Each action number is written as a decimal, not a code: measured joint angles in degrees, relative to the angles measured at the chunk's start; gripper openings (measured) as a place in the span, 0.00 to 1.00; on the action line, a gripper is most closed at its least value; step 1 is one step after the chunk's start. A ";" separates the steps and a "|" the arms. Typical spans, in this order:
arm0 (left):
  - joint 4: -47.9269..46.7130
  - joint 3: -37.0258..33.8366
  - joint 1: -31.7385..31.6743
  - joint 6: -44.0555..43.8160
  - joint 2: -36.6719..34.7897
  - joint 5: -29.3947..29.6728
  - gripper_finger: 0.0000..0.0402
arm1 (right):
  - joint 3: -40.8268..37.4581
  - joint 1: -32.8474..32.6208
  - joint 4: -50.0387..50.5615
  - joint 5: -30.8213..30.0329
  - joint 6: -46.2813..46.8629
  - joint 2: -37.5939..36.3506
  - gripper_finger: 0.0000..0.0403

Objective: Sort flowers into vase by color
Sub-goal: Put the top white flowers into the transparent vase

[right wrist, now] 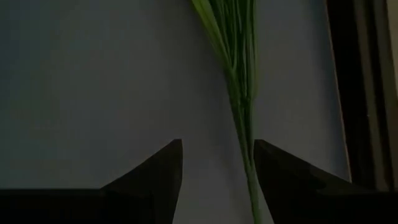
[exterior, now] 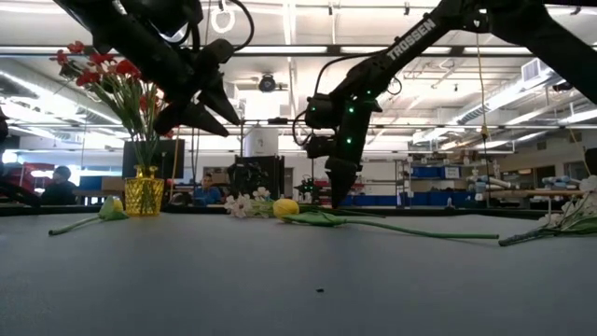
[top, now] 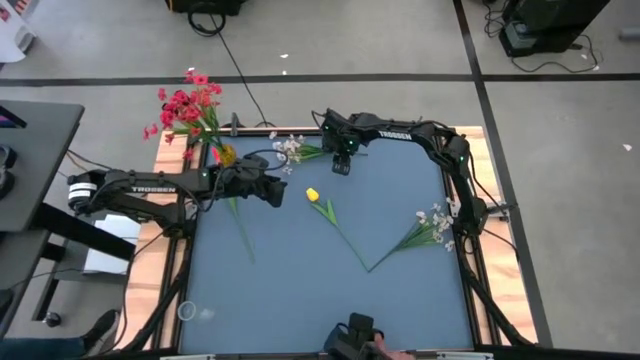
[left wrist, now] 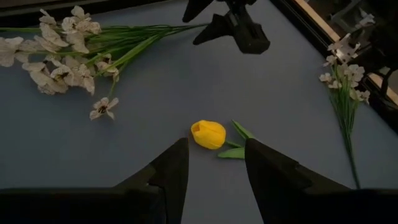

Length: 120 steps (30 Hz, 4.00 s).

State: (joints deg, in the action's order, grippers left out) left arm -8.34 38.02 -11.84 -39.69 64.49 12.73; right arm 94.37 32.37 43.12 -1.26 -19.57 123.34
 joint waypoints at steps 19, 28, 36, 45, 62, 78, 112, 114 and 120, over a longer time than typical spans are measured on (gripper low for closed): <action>-0.50 0.00 0.18 -2.31 0.00 -2.01 0.40 | 0.07 4.75 -0.73 2.60 -2.75 0.31 0.51; -0.58 0.00 -0.25 -4.48 0.00 -1.79 0.40 | 0.04 5.32 -0.64 5.27 -3.13 1.42 0.51; -0.83 0.00 -0.21 -4.80 0.00 -1.93 0.40 | 0.25 5.16 1.69 6.25 -2.47 3.68 0.43; -1.53 0.00 -0.21 -4.91 0.00 -2.43 0.40 | 0.52 5.43 2.71 8.55 1.36 3.70 0.16; 0.60 -0.07 -0.19 -5.06 0.00 -2.54 0.40 | -1.77 4.40 -4.95 20.86 23.16 -10.29 0.04; 32.96 -0.07 -1.82 8.19 -0.04 -2.51 0.57 | -26.44 -8.76 -45.49 17.02 37.74 -33.41 0.04; 20.36 -0.02 3.34 19.67 -9.55 -7.22 0.04 | -27.17 -19.58 -46.02 5.29 41.24 -33.37 0.53; 14.51 -0.02 4.63 19.58 -12.37 -6.36 0.04 | -27.17 -18.55 -45.87 5.31 43.03 -33.37 0.56; 1.86 -0.02 12.24 21.80 -19.22 -6.07 0.04 | -27.17 -17.56 -46.00 5.83 45.74 -33.37 0.56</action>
State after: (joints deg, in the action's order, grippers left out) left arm -6.49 38.00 0.39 -17.89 45.27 6.66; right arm 67.20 14.81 -2.88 4.57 26.17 89.97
